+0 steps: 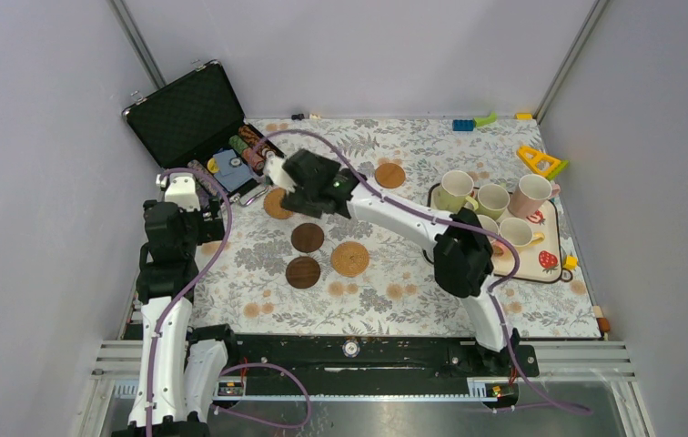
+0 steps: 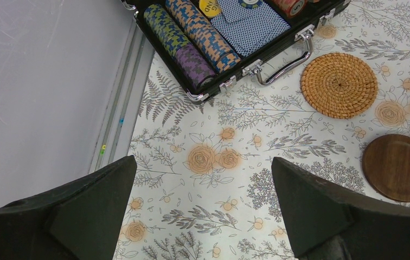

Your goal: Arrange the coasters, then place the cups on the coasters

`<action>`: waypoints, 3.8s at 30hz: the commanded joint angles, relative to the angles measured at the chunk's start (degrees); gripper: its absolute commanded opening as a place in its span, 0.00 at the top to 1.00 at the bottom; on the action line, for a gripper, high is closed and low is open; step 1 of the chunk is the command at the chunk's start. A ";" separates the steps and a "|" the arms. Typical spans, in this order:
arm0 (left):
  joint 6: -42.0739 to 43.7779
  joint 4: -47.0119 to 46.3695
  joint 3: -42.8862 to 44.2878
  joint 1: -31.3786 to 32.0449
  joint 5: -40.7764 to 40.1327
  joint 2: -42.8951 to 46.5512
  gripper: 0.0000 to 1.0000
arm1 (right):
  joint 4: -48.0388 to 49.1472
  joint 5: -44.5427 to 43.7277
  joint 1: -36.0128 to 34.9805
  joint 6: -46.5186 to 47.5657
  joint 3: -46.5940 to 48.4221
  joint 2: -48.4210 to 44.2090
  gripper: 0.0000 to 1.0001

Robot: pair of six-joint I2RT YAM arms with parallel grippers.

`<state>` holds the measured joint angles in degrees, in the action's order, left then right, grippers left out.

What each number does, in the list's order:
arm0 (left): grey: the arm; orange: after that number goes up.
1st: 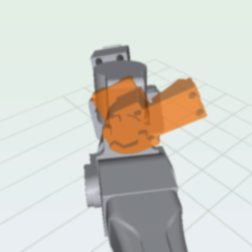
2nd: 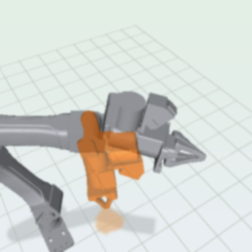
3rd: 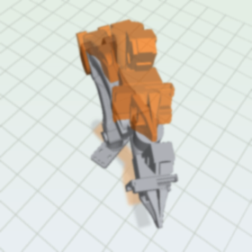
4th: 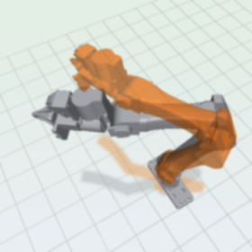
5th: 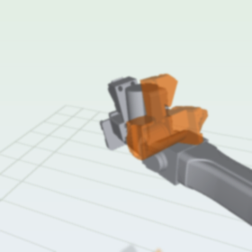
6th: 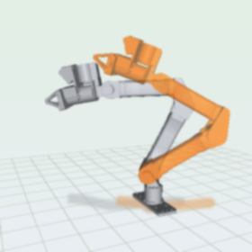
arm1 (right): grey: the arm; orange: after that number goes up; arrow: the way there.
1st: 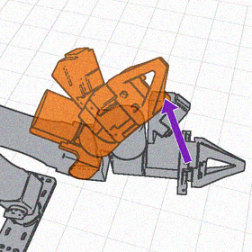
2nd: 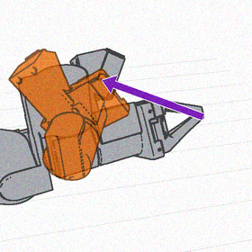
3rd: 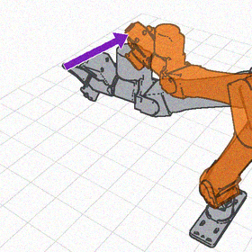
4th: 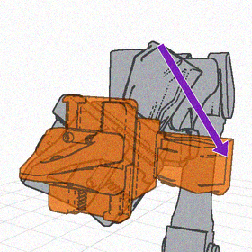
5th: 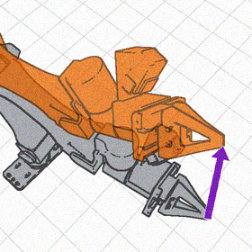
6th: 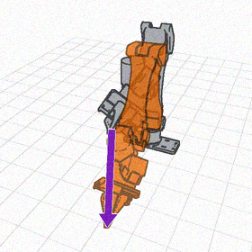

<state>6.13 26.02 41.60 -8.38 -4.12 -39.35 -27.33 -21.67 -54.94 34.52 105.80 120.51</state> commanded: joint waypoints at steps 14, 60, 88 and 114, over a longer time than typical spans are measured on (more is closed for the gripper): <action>-0.03 -4.11 0.14 -0.74 -2.44 -1.78 0.01 | 10.75 -4.84 -1.16 9.24 35.21 30.83 0.02; -0.42 -2.77 0.65 -0.77 -0.71 0.86 0.01 | 8.64 -7.83 7.28 4.01 -5.06 2.43 0.01; -0.51 -3.78 0.15 -1.03 -2.54 -0.54 0.01 | 8.61 -4.66 -4.95 12.54 8.46 20.18 0.00; -0.15 -4.17 0.21 -1.11 -2.38 -1.93 0.01 | 29.62 -13.79 2.13 30.37 29.53 35.17 0.00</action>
<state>6.13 25.32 41.60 -9.15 -5.98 -41.74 3.88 -33.67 -55.29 65.78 138.45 160.94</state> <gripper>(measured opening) 0.985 0.993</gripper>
